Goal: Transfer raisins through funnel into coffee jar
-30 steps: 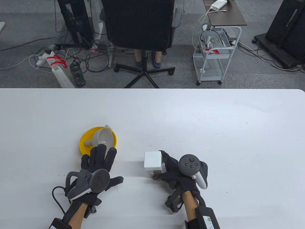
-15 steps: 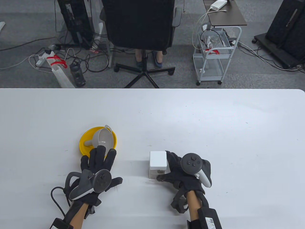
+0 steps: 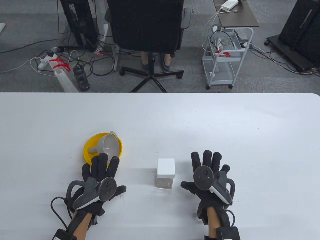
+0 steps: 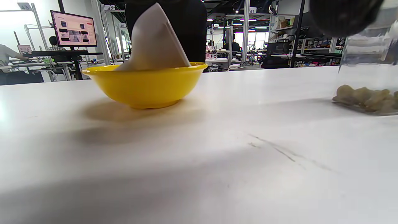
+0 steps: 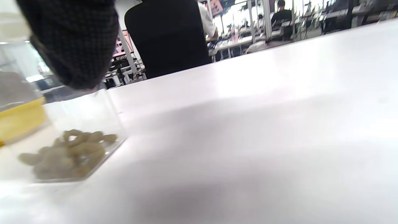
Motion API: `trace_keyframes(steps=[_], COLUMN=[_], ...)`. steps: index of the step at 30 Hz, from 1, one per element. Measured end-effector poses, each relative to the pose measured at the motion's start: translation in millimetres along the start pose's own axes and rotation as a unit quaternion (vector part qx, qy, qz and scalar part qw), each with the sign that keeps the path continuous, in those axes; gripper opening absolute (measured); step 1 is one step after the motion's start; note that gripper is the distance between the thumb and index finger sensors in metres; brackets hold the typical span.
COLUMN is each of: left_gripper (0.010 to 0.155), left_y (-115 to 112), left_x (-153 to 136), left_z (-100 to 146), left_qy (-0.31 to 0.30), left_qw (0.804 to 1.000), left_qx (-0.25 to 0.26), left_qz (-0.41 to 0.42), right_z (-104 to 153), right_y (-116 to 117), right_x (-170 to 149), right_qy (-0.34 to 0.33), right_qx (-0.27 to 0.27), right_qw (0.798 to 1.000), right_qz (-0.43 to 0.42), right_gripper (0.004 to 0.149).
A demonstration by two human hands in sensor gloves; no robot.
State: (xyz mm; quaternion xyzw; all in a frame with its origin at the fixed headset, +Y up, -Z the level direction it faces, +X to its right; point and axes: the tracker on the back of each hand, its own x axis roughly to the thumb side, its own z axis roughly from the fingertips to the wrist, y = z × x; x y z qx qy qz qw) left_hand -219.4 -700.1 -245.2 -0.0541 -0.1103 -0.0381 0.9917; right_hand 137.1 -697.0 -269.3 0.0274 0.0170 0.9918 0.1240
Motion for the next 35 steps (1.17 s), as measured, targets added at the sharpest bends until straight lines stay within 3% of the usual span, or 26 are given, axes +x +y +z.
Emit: trace_keyframes(steps=[8,35], left_gripper=[0.102,0.102], left_y=[0.6,0.2], left_x=[-1.2,-4.0], left_z=[-0.1,0.8], left_qy=[0.014,0.037], left_qw=[1.0,0.998], left_qx=[0.005,0.008], left_qz=[-0.014,-0.039], right_z=[0.3,-0.5], right_y=[1.4,5.1], right_x=[5.3,-2.3], right_qy=[0.001,0.017], right_qx=[-0.019,-0.006], right_qw=[0.998,0.999], right_qz=[0.055,0.05], right_gripper=[0.113,0.113])
